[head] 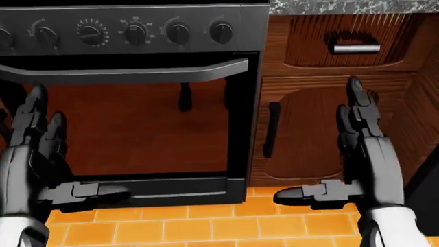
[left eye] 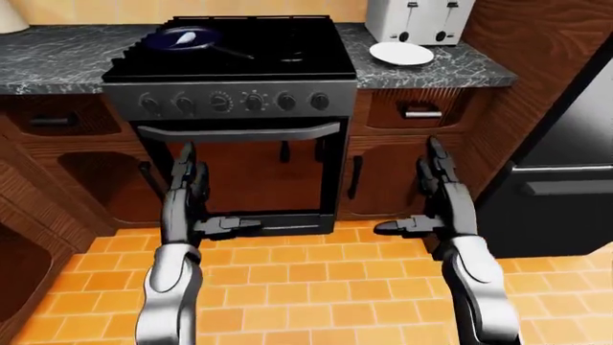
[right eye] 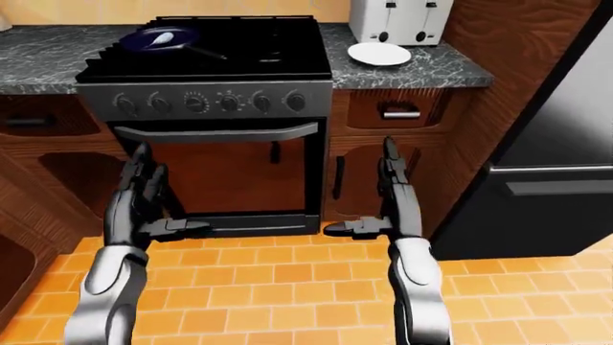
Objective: Pick the fish from the pan and place it on the plate.
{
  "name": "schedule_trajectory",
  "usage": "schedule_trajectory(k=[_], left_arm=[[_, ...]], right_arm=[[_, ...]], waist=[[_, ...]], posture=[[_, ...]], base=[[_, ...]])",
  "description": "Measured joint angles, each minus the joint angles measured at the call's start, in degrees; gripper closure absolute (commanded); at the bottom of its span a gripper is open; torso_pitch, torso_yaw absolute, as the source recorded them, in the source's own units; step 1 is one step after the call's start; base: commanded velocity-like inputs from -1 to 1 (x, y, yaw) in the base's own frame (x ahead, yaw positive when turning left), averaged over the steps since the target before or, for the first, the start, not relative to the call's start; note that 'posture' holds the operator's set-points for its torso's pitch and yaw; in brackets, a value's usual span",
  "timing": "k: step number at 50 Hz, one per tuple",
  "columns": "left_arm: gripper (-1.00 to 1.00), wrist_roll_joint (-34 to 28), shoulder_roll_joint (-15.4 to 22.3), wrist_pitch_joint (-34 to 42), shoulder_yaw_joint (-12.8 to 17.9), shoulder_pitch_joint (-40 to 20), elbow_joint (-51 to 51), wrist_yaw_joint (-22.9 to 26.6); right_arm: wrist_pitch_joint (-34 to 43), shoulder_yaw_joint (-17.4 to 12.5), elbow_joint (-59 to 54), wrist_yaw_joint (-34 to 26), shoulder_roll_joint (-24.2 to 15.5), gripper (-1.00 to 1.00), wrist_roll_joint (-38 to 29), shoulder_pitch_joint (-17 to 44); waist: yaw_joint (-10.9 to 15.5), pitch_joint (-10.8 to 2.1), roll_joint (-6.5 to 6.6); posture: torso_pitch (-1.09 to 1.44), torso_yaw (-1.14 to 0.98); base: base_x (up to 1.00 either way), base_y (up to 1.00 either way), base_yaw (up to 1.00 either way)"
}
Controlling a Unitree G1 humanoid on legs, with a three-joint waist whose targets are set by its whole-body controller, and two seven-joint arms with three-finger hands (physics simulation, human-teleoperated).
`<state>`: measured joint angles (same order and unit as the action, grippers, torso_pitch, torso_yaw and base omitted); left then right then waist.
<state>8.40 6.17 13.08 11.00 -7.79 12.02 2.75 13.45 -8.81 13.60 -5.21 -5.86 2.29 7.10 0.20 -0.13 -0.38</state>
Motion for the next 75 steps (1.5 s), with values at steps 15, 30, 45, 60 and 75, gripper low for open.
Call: schedule_trajectory(k=[15, 30, 45, 60, 75], left_arm=[[-1.00, 3.7, 5.5, 2.2, 5.0, -6.1, 3.1, -1.2], [-1.00, 8.6, 13.9, 2.3, 10.4, -12.4, -1.4, -3.7], [-1.00, 11.4, 19.8, 2.0, 13.5, -15.5, -3.6, -5.3], [-1.00, 13.3, 21.6, 1.5, 14.1, -15.8, -3.5, -6.1], [-1.00, 14.2, 22.2, 1.6, 14.7, -15.8, -5.9, -5.8]], right_arm=[[4.6, -4.2, 4.1, -1.8, -5.0, -1.00, 1.6, 5.9], [9.5, -9.6, 3.9, -2.1, -13.0, -1.00, 5.9, 14.7], [13.8, -11.6, 6.1, -1.9, -19.1, -1.00, 9.4, 20.3], [8.4, -12.0, 4.0, -2.8, -22.7, -1.00, 10.8, 23.5], [9.6, -11.2, 4.3, -4.5, -22.2, -1.00, 9.6, 23.4]], waist=[[0.0, 1.15, 0.22], [-0.1, 1.81, 0.28], [0.0, 2.25, 0.34], [0.0, 2.48, 0.44], [-0.1, 2.30, 0.82]], posture=[[0.00, 0.00], [0.00, 0.00], [0.00, 0.00], [0.00, 0.00], [0.00, 0.00]], base=[[0.00, 0.00, 0.00], [0.00, 0.00, 0.00], [0.00, 0.00, 0.00], [0.00, 0.00, 0.00], [0.03, 0.02, 0.00]])
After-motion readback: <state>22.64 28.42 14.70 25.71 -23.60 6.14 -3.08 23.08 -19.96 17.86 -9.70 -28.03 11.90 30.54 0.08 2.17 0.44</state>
